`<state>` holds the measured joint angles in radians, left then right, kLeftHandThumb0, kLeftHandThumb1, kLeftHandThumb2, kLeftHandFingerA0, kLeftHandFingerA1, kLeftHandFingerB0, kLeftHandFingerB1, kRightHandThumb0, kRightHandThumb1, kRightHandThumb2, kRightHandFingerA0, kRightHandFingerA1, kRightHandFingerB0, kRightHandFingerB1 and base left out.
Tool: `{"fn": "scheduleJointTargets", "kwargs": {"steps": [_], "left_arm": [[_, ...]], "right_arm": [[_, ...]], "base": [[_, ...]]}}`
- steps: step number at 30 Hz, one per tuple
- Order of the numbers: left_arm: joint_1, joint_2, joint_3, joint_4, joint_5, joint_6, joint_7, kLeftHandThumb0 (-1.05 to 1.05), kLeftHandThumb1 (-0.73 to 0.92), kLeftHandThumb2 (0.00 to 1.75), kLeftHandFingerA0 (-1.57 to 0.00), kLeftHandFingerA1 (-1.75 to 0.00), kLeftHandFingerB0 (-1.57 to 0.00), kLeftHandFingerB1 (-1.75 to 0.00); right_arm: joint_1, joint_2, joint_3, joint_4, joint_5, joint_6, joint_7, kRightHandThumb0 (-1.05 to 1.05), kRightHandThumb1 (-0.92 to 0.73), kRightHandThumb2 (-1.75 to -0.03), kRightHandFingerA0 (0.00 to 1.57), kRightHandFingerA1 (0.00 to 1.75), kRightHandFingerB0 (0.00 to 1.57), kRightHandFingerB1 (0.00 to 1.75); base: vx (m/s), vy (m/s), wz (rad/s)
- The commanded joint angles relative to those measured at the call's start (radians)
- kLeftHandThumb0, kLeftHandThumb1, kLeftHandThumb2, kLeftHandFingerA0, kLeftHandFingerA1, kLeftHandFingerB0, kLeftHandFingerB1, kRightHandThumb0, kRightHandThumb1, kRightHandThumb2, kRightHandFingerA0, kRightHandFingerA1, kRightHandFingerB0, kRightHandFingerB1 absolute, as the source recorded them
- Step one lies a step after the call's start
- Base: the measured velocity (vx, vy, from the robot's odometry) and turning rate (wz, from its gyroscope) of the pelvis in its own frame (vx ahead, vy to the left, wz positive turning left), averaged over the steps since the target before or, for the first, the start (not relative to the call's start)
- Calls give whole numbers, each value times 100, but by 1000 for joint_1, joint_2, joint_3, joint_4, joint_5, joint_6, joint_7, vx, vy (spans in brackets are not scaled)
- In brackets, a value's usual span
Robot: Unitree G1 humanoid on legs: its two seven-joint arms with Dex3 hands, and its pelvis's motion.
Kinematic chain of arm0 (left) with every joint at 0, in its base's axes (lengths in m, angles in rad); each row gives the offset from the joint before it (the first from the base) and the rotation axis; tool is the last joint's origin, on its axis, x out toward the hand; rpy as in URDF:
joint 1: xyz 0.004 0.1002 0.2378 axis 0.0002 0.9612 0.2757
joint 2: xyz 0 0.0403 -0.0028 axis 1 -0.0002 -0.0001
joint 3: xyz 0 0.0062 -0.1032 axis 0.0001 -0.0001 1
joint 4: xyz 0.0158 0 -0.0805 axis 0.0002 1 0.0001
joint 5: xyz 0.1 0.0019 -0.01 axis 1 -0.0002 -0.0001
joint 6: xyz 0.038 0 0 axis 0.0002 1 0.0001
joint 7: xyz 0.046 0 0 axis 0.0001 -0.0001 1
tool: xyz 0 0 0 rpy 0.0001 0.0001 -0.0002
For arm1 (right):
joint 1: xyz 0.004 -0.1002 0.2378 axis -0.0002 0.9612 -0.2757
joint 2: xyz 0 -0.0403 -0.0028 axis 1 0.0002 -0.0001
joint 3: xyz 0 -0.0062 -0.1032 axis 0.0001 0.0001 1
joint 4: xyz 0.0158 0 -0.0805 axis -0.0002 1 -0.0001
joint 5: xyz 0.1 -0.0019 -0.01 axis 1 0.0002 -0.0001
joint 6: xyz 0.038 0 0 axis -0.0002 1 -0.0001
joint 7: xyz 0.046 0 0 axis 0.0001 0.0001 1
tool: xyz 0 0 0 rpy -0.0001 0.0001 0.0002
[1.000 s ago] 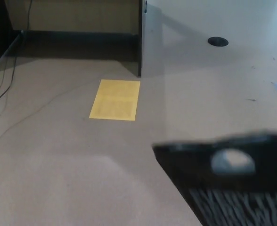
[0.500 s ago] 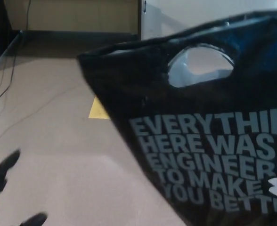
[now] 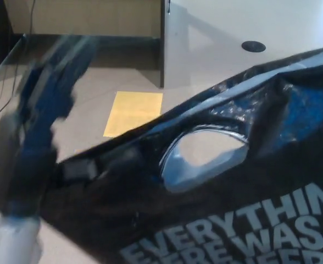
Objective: A person is holding a plastic bag and the robot extends its left hand to grab the bag by hooking its thumb into the holes at the top and brings its hand down by its side. Then it extends its arm again to hand the plastic bag back to the person.
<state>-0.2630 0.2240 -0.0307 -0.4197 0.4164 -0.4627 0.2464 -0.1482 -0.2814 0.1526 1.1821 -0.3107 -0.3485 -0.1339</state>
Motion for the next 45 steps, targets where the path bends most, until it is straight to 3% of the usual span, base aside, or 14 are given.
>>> {"fn": "scheduleJointTargets", "kwargs": {"steps": [1,14,15,17,19,27,29,32,34,36,42,43,44,45], "left_arm": [[-120,-49,-38,-110,135,192,-101,-62,40,78,0,-18,0,-18],[-143,-142,-170,-138,225,272,-168,-60,39,77,-2,-28,-8,-24],[-128,-148,-189,-126,251,269,-159,-60,48,57,-9,-26,-10,-22],[-116,-155,-198,-119,266,272,-154,-61,47,56,-10,-29,-11,-21],[-108,-157,-203,-113,273,276,-155,-63,41,73,-6,-36,-8,-23],[-61,-146,-208,-88,294,309,-186,-64,41,76,-6,-41,-5,-27],[-59,-146,-208,-81,301,313,-185,-61,48,56,-12,-32,-9,-23],[-63,-124,-191,-52,305,306,-183,-62,39,74,-1,-38,-13,-25],[-69,-118,-186,-44,301,308,-189,-57,49,55,-11,-31,-10,-20],[-77,-113,-180,-27,300,301,-185,-63,39,73,-2,-38,-12,-24],[-115,-103,-165,26,313,277,-142,-62,38,73,-7,-42,0,-33],[-121,-103,-165,31,315,275,-138,-55,49,57,-12,-33,-11,-26],[-128,-103,-164,36,318,275,-132,-32,28,86,-2,-50,0,-48],[-137,-106,-165,43,320,277,-128,-31,29,86,-1,-50,0,-48]], "right_arm": [[10,-35,4,15,-6,-15,13,-41,-63,-59,54,41,43,36],[6,-35,9,3,-8,-10,10,-40,-64,-59,56,41,46,36],[4,-37,8,1,-6,-12,14,-40,-63,-59,54,41,46,36],[2,-38,8,-2,-5,-17,16,-40,-63,-59,54,41,46,37],[0,-40,9,-6,-5,-15,17,-40,-63,-60,55,41,46,37],[-1,-37,1,-3,6,-24,21,-40,-64,-59,59,43,48,37],[-1,-37,0,-1,7,-19,21,-40,-64,-59,58,43,48,37],[0,-38,6,-5,-2,-12,15,-39,-64,-59,57,42,47,37],[1,-37,5,-6,-1,-13,15,-39,-64,-59,57,42,47,37],[3,-39,10,-5,-7,-15,15,-40,-63,-59,55,42,46,37],[8,-40,10,-8,-3,-10,25,-39,-63,-59,55,41,46,36],[8,-40,10,-8,-3,-11,22,-38,-64,-59,57,42,46,36],[8,-40,13,-9,-7,-10,19,-38,-64,-59,56,41,47,36],[7,-40,12,-8,-6,-12,20,-39,-63,-59,55,41,47,36]], "base": [[0,0,0],[0,0,0],[0,0,0],[0,0,0],[0,0,0],[0,0,0],[0,0,0],[0,0,0],[0,0,0],[0,0,0],[0,0,0],[0,0,0],[0,0,0],[0,0,0]]}}
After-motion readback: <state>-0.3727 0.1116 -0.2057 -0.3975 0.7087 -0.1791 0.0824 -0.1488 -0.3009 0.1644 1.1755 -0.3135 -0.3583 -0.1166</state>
